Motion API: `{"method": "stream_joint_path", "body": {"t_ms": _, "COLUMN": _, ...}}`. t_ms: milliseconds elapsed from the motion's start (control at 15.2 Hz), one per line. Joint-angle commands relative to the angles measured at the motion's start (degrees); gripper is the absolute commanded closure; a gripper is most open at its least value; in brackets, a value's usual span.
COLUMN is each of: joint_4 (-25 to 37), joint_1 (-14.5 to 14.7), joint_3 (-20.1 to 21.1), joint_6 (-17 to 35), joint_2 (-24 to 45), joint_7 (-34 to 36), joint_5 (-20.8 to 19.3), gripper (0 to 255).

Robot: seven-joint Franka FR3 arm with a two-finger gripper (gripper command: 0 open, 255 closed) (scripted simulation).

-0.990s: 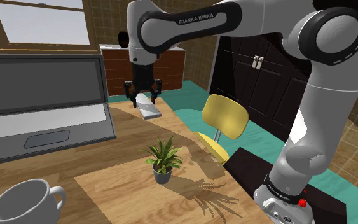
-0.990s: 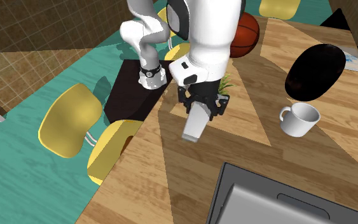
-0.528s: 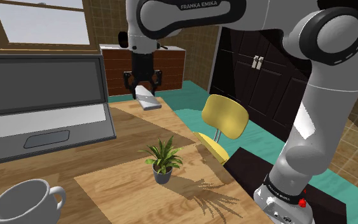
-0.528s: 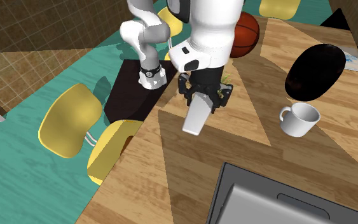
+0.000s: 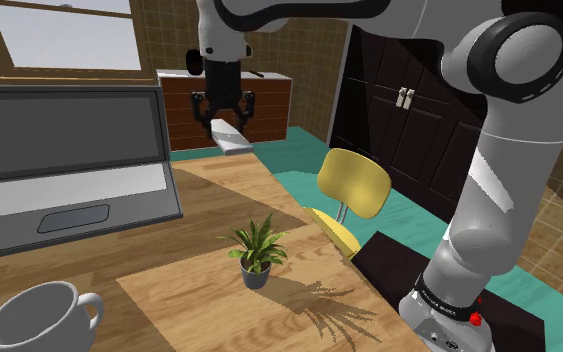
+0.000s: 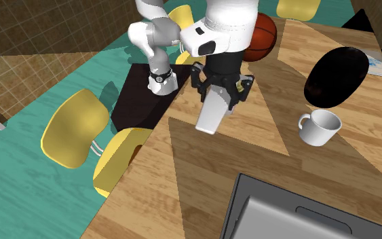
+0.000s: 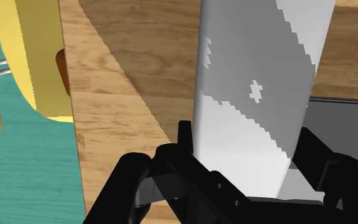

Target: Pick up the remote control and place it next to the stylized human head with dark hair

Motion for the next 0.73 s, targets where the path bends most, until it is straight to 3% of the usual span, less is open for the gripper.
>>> {"method": "stream_joint_path", "body": {"t_ms": 0, "joint_4": 1.66, "joint_1": 0.02, "joint_3": -0.01, "joint_6": -1.54, "joint_2": 0.14, "joint_7": -0.08, "joint_5": -0.05, "gripper": 255}}
{"method": "stream_joint_path", "body": {"t_ms": 660, "joint_4": 13.41, "joint_1": 1.33, "joint_3": 0.39, "joint_6": -10.54, "joint_2": 3.20, "joint_7": 0.62, "joint_5": -1.52, "gripper": 255}}
